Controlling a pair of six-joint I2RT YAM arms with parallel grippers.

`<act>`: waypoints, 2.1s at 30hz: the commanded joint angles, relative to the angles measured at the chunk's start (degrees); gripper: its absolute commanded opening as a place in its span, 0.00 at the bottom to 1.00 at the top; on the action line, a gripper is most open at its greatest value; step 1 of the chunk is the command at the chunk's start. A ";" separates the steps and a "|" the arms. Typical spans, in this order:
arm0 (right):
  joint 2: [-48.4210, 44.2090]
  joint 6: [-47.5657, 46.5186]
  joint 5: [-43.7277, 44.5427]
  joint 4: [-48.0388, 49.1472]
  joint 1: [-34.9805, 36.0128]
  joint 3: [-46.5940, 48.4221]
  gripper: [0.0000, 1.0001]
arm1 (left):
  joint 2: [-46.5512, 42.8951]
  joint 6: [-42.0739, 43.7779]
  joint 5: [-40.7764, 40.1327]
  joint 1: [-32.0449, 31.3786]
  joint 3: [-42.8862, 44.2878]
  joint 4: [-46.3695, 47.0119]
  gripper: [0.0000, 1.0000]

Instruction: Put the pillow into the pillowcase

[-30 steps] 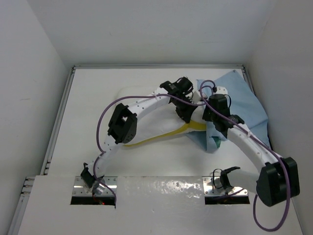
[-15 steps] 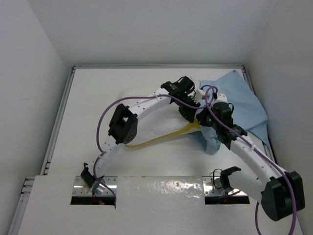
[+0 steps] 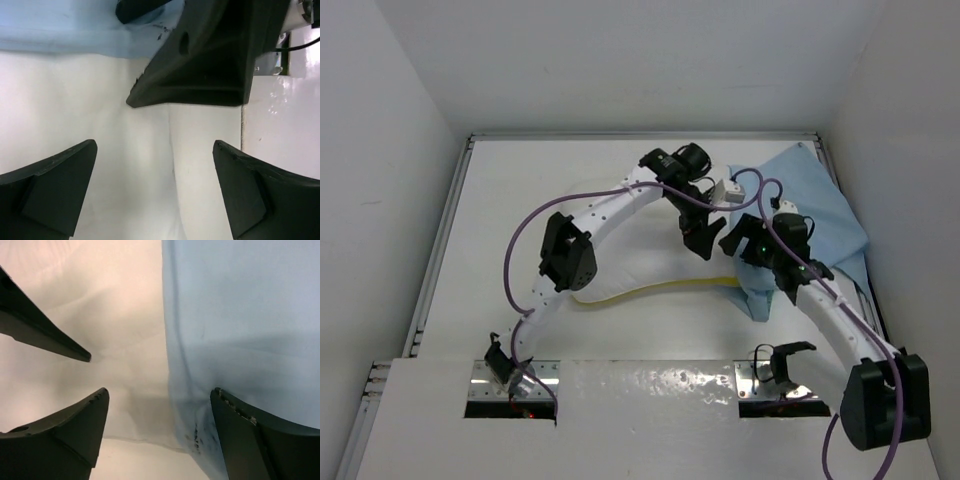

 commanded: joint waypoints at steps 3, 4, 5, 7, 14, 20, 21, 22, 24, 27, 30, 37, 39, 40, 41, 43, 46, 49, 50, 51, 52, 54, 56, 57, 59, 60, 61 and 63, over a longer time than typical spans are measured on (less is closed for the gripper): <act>7.46 -7.34 0.47 -6.35 -0.74 18.99 0.34 | -4.19 0.02 -8.24 5.63 8.84 3.75 0.49; 9.30 -7.96 1.79 -7.84 -0.91 19.04 0.34 | -5.07 -3.07 -10.71 7.04 8.50 8.16 0.27; 13.32 -8.92 3.28 -10.55 -1.17 25.40 0.03 | -5.78 -6.15 -13.95 9.66 7.98 12.20 0.08; 18.00 -10.24 6.98 -12.68 -1.44 35.15 0.00 | -6.23 -10.48 -22.40 12.57 6.13 22.67 0.00; 43.30 -14.81 9.89 -18.38 -2.06 61.03 0.44 | 0.71 -18.55 -16.12 19.17 1.31 40.60 0.66; 61.43 -14.03 9.45 -23.50 -2.06 77.04 0.44 | 6.16 -18.23 -14.25 21.11 -0.89 44.67 0.96; 63.35 -13.94 9.36 -23.24 -2.06 77.14 0.44 | 6.87 -17.43 -13.90 21.11 -1.25 44.59 0.97; 63.98 -13.94 9.45 -22.71 -2.06 77.23 0.44 | 7.57 -16.90 -13.38 21.03 -1.52 44.06 0.97; 65.13 -13.77 9.98 -22.53 -2.06 76.88 0.43 | 9.50 -14.45 -9.17 21.03 -1.52 41.17 0.98; 66.80 -14.29 8.93 -22.18 -2.06 76.26 0.40 | 11.09 -8.48 -6.78 20.41 -2.66 35.11 0.97; 66.98 -14.03 7.87 -21.57 -2.06 74.78 0.31 | 10.74 -3.64 -7.49 19.71 -5.56 30.71 0.85; 62.33 -16.66 9.70 -21.73 -2.06 71.17 0.29 | 8.81 4.63 -2.92 18.56 -7.24 18.77 0.13; 59.95 -17.89 11.03 -22.26 -1.97 70.47 0.30 | 8.54 5.60 -1.95 18.04 -7.23 16.04 0.03; 59.42 -19.72 10.86 -22.96 -1.97 70.46 0.32 | 8.11 6.65 -0.29 17.86 -7.32 13.59 0.02; 58.98 -21.13 9.81 -23.58 -1.97 70.72 0.39 | 7.93 7.35 0.51 17.60 -7.41 12.34 0.00; 59.41 -24.55 7.88 -26.99 -1.62 73.00 0.41 | 7.14 8.23 0.43 16.37 -7.41 10.23 0.00; 61.52 -26.16 3.85 -29.73 -1.62 74.33 0.40 | 7.05 8.50 -0.10 14.87 -7.41 8.38 0.00; 61.97 -24.49 0.49 -29.39 -1.35 70.82 0.37 | 6.96 7.80 -0.53 14.35 -7.50 7.32 0.00; 61.62 -24.05 -0.12 -28.86 -1.01 67.59 0.37 | 6.87 7.54 -0.97 14.34 -7.50 7.06 0.00; 61.01 -23.44 -0.39 -27.64 -0.83 65.82 0.37 | 6.61 7.10 -1.50 14.34 -7.41 6.80 0.00; 59.61 -23.26 -0.74 -27.11 -0.65 64.24 0.36 | 6.43 6.66 -2.38 14.34 -7.32 6.01 0.00; 58.46 -22.65 -0.83 -26.66 -0.39 60.28 0.33 | 6.08 6.74 -3.00 14.34 -6.71 4.87 0.00; 57.05 -21.94 0.65 -27.88 -0.30 58.26 0.30 | 5.82 6.13 -3.53 14.34 -5.48 3.28 0.00; 55.65 -21.59 1.18 -27.80 -0.39 57.37 0.23 | 5.73 5.69 -3.88 14.34 -5.04 3.10 0.00; 54.33 -21.15 2.15 -27.10 -0.30 55.44 0.09 | 5.55 4.99 -3.97 14.35 -4.07 2.58 0.00; 53.80 -20.37 2.85 -26.32 -0.30 55.26 0.01 | 5.29 4.99 -3.62 14.34 -3.03 1.88 0.00; 53.27 -19.92 3.12 -26.05 -0.30 55.95 0.00 | 5.12 4.81 -2.66 14.43 -2.58 1.61 0.00; 53.18 -18.43 1.64 -26.22 -0.12 57.44 0.00 | 4.85 3.85 -0.99 14.17 -1.17 0.74 0.00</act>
